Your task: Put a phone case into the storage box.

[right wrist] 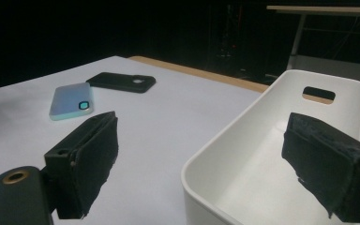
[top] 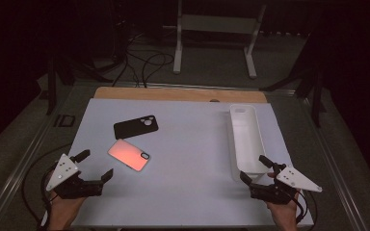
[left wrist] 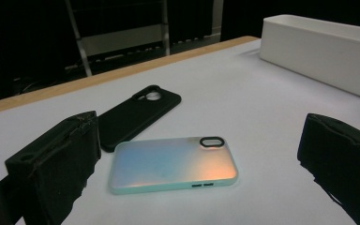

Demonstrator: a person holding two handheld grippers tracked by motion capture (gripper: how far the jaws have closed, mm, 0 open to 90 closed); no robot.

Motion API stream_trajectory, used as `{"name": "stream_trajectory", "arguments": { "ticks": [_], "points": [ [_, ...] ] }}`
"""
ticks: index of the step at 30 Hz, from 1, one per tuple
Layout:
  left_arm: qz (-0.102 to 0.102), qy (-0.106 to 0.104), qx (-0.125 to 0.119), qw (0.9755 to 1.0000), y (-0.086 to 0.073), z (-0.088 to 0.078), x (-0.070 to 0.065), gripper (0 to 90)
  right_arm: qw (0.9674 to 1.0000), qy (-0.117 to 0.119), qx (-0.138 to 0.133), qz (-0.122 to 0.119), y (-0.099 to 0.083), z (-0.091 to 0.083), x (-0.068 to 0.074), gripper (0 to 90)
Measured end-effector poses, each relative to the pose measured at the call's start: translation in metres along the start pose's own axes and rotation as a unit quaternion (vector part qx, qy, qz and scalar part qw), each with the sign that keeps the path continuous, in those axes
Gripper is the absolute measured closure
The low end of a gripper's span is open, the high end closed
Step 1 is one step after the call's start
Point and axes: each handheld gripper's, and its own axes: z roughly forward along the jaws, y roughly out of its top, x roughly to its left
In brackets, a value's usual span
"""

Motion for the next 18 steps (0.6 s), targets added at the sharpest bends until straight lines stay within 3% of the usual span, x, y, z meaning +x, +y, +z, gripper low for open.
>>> {"name": "stream_trajectory", "arguments": {
  "ticks": [18],
  "points": [
    [-0.006,0.007,0.012,0.9999,-0.0002,0.0008,0.001,1.2,1.0,-0.006,0.002,0.0,-0.0016,0.0012,0.0007,10.9]
  ]
}}
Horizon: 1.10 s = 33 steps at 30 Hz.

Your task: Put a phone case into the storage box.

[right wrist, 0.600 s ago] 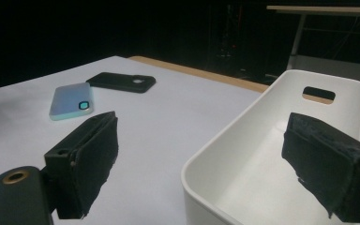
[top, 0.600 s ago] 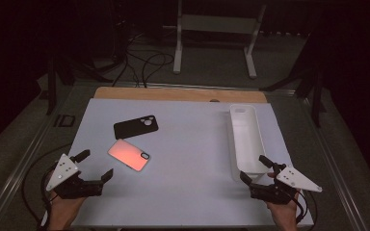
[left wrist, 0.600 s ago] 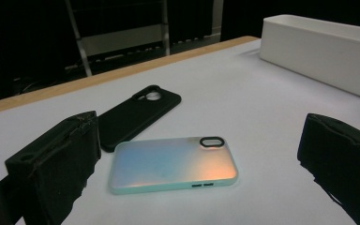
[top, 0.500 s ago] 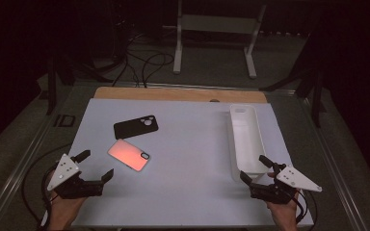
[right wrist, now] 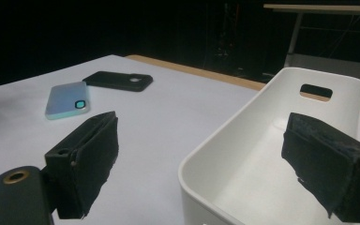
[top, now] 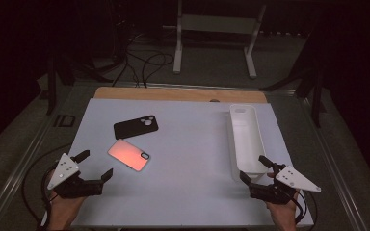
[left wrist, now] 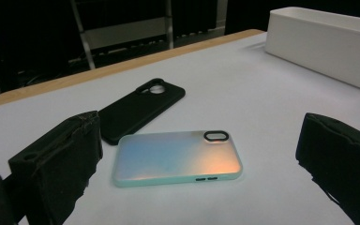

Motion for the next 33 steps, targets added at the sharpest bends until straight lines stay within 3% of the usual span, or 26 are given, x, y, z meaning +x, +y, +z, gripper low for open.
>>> {"name": "stream_trajectory", "arguments": {
  "ticks": [8,22,26,30,33],
  "points": [
    [-0.01,0.0,0.001,1.0,0.001,0.002,0.003,3.2,1.0,-0.001,0.001,0.006,-0.002,0.001,-0.001,11.0],
    [-0.008,0.008,0.005,0.9999,0.009,0.009,0.006,3.4,0.9999,-0.009,0.001,0.009,-0.004,0.0,-0.001,11.3],
    [0.002,0.009,0.026,0.9996,0.017,0.018,0.01,6.8,0.9999,-0.011,-0.001,0.009,-0.004,0.0,-0.002,11.3],
    [-0.003,0.006,0.031,0.9995,0.021,0.025,0.015,10.3,0.9999,-0.013,0.0,0.011,-0.004,0.0,-0.003,11.4],
    [-0.006,0.02,0.036,0.9991,0.024,0.033,0.02,15.2,0.9999,-0.012,0.0,0.01,-0.004,0.0,-0.002,11.4]
  ]
}}
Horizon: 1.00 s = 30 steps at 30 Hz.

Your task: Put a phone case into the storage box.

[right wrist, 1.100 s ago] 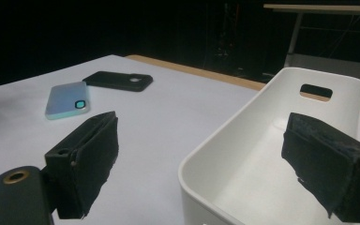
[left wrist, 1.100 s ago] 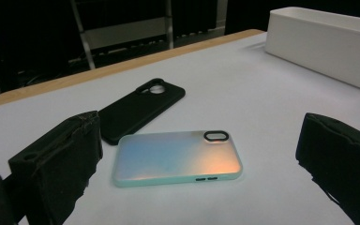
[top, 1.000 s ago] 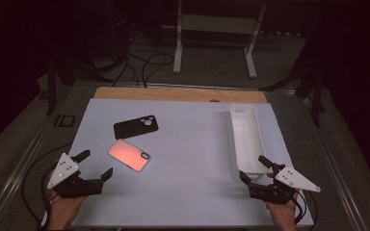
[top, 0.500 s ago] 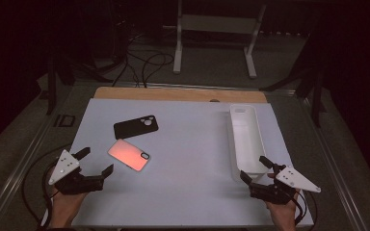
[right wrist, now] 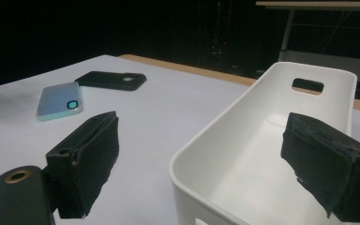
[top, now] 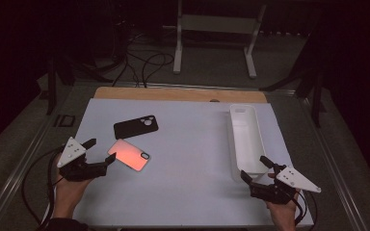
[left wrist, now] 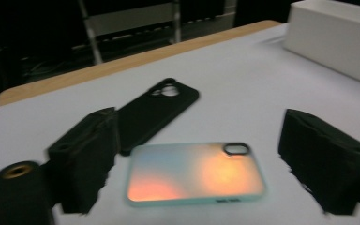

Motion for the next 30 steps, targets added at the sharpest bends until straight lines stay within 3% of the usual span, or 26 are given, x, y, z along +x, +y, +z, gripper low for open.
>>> {"name": "stream_trajectory", "arguments": {
  "ticks": [8,17,21,25,30],
  "points": [
    [-0.013,0.018,0.017,0.9996,0.006,0.022,0.012,31.5,1.0,-0.003,0.0,0.001,0.0,-0.001,-0.001,11.4],
    [-0.022,0.014,0.043,0.9987,0.007,0.053,0.023,50.8,1.0,-0.003,0.0,0.0,0.0,0.0,-0.001,11.4],
    [-0.008,0.005,0.075,0.9971,0.01,0.078,0.027,58.3,1.0,-0.004,0.0,0.002,-0.001,0.0,-0.001,11.5],
    [-0.007,-0.006,0.089,0.996,0.014,0.094,0.029,63.4,1.0,-0.005,0.0,0.002,-0.001,0.0,-0.002,11.7],
    [0.004,-0.012,0.105,0.9944,0.017,0.114,0.028,78.1,1.0,-0.006,-0.002,0.003,-0.001,-0.001,-0.003,11.7]
  ]
}}
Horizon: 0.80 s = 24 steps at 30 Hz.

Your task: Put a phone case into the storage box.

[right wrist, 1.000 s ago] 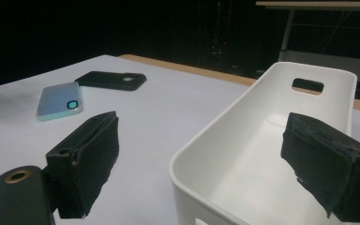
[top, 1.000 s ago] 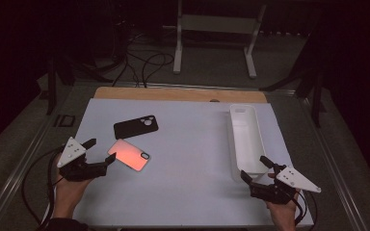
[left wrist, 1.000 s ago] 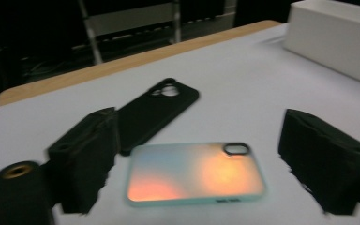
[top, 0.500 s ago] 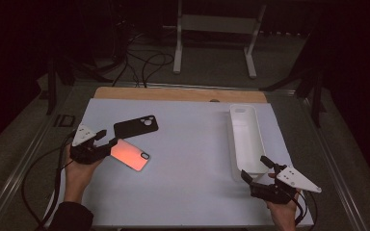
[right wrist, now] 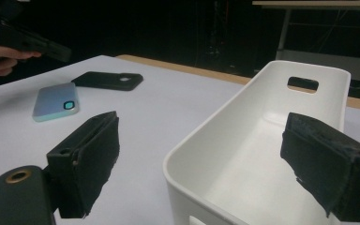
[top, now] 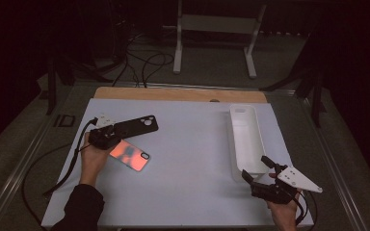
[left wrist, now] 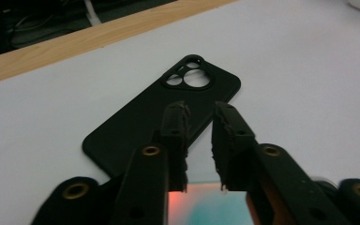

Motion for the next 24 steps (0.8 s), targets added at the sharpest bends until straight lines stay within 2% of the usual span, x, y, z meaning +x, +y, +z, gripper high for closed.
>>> {"name": "stream_trajectory", "arguments": {
  "ticks": [3,5,10,12,19,24],
  "points": [
    [0.001,-0.003,0.004,1.0,0.001,0.005,0.0,87.3,1.0,-0.001,-0.001,0.002,0.0,-0.001,0.0,11.7],
    [0.0,-0.005,0.012,0.9999,0.0,0.011,0.001,89.7,1.0,-0.001,-0.001,0.002,0.0,-0.001,-0.001,11.7],
    [-0.001,-0.003,0.029,0.9996,-0.004,0.021,0.002,89.9,1.0,0.0,-0.001,0.002,0.0,-0.001,-0.001,11.7],
    [-0.001,0.0,0.044,0.9991,-0.007,0.029,0.002,90.0,1.0,0.0,-0.001,0.002,-0.001,0.0,-0.001,11.7],
    [0.008,0.004,0.074,0.9972,-0.013,0.041,-0.001,90.0,1.0,-0.002,0.0,0.003,-0.001,0.0,-0.001,11.7],
    [-0.003,0.01,0.095,0.9955,-0.023,0.045,0.003,90.0,1.0,-0.003,-0.001,0.003,-0.001,-0.002,-0.002,11.7]
  ]
}}
